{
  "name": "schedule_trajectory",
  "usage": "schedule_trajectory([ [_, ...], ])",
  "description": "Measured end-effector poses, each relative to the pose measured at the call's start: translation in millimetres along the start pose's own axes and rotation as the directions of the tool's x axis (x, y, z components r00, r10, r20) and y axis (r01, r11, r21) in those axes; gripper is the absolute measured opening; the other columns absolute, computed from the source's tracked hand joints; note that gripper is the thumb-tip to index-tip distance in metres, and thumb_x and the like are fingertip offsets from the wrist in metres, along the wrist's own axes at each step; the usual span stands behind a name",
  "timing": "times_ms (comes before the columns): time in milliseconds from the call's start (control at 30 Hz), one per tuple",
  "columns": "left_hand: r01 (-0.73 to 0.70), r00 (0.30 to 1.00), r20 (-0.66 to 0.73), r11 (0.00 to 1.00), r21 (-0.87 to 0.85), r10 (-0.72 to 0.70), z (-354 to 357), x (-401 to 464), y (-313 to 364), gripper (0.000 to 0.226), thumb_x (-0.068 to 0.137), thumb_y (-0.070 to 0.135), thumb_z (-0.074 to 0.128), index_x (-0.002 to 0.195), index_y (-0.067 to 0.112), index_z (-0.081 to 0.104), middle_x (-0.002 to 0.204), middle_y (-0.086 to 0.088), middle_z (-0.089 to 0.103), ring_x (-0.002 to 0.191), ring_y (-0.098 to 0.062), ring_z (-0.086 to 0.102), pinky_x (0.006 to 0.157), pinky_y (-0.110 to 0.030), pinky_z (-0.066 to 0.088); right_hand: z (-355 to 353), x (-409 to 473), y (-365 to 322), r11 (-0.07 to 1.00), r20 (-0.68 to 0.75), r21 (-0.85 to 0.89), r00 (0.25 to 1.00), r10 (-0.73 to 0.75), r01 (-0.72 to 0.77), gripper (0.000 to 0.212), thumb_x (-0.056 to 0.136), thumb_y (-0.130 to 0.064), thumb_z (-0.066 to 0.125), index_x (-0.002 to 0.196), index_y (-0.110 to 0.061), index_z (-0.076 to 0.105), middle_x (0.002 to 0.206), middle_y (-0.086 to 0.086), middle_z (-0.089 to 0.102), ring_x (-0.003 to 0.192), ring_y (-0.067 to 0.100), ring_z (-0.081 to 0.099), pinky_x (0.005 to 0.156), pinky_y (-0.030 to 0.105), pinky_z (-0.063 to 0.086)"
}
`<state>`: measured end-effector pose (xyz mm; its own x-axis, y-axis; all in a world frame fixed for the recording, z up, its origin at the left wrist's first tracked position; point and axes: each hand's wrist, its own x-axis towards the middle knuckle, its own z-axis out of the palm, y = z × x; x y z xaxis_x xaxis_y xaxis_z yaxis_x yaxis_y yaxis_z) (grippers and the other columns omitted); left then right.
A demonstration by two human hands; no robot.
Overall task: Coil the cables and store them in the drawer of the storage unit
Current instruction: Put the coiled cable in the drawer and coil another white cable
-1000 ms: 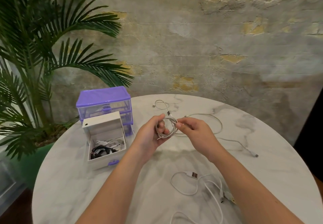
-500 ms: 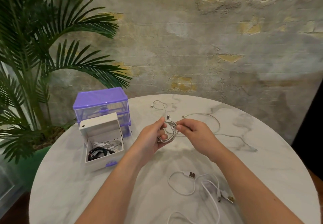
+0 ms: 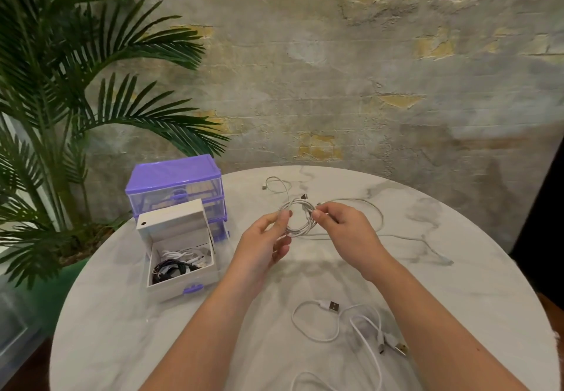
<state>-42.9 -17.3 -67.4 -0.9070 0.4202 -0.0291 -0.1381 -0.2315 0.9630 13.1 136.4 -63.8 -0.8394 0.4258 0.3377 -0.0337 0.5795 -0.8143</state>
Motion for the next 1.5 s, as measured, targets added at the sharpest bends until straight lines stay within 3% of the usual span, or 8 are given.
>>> schedule_trajectory([
  [233,0.023,0.997,-0.076,0.994,-0.106,-0.031,-2,3,2,0.011,0.089,0.015,0.067,0.095,0.009,0.073,0.077,0.001,0.071,0.071,-0.008,0.059,0.065,-0.012,0.054,1,-2,-3,0.996,0.013,-0.091,1.000,-0.001,0.002,0.020,0.095,-0.038,0.055,0.087,-0.026,0.067,0.053,-0.010,0.048,0.060,0.011,0.046,0.064,0.036,0.040],
  [433,-0.021,0.999,-0.037,0.997,-0.071,0.018,5,0,2,0.017,0.098,0.017,0.054,0.104,0.008,0.067,0.095,-0.001,0.071,0.087,-0.011,0.062,0.070,-0.019,0.052,1,-3,-6,0.992,0.029,-0.127,1.000,0.004,-0.001,0.019,0.096,-0.036,0.053,0.088,-0.024,0.064,0.058,-0.008,0.050,0.060,0.011,0.047,0.063,0.034,0.038],
  [600,0.050,0.998,0.041,0.982,-0.181,-0.043,12,-3,4,0.023,0.102,0.017,0.045,0.083,0.012,0.057,0.071,0.003,0.059,0.077,-0.010,0.057,0.074,-0.025,0.045,4,-2,-7,0.993,0.088,-0.114,0.996,0.024,-0.014,0.014,0.101,-0.028,0.046,0.097,-0.022,0.058,0.073,-0.006,0.055,0.070,0.015,0.050,0.070,0.038,0.042],
  [767,0.139,0.990,0.046,0.951,-0.277,-0.131,12,-1,11,0.011,0.094,0.019,0.053,0.084,0.015,0.056,0.060,0.002,0.042,0.062,-0.011,0.047,0.074,-0.028,0.040,3,-5,-8,0.989,0.043,-0.148,0.999,0.000,0.007,0.008,0.093,-0.031,0.053,0.098,-0.035,0.057,0.056,-0.013,0.048,0.059,0.007,0.048,0.060,0.031,0.037],
  [867,0.117,0.992,-0.010,0.965,-0.235,-0.123,14,-1,11,0.011,0.090,0.023,0.062,0.082,0.015,0.058,0.055,0.003,0.038,0.056,-0.009,0.044,0.069,-0.027,0.039,5,-8,-13,0.992,0.005,-0.127,1.000,0.001,0.000,0.006,0.086,-0.039,0.059,0.089,-0.034,0.059,0.051,-0.016,0.047,0.056,0.006,0.046,0.059,0.031,0.036],
  [967,0.058,0.993,-0.086,0.973,-0.222,-0.078,16,-1,11,0.018,0.090,0.018,0.062,0.074,0.014,0.054,0.048,0.006,0.037,0.051,-0.009,0.041,0.062,-0.026,0.036,7,-8,-15,0.991,-0.011,-0.131,1.000,0.009,-0.011,0.026,0.080,-0.056,0.068,0.083,-0.031,0.060,0.059,-0.014,0.043,0.059,0.002,0.042,0.057,0.029,0.030],
  [1233,-0.003,0.990,-0.138,0.956,-0.294,-0.040,19,1,15,0.015,0.090,0.009,0.055,0.075,0.012,0.055,0.043,0.006,0.035,0.044,-0.008,0.037,0.055,-0.025,0.032,9,-5,-16,0.995,0.003,-0.095,0.999,-0.035,0.035,0.014,0.086,-0.043,0.068,0.085,-0.029,0.071,0.049,-0.015,0.048,0.056,0.003,0.043,0.060,0.031,0.034],
  [1500,0.159,0.987,0.022,0.987,0.031,-0.159,3,-3,20,0.013,0.090,0.023,0.050,0.084,0.016,0.060,0.052,0.004,0.042,0.056,-0.012,0.050,0.069,-0.028,0.045,1,-10,-13,0.922,-0.031,-0.369,0.990,-0.138,0.117,0.017,0.093,-0.047,0.056,0.099,-0.036,0.068,0.058,-0.013,0.050,0.063,0.007,0.048,0.058,0.028,0.031],
])
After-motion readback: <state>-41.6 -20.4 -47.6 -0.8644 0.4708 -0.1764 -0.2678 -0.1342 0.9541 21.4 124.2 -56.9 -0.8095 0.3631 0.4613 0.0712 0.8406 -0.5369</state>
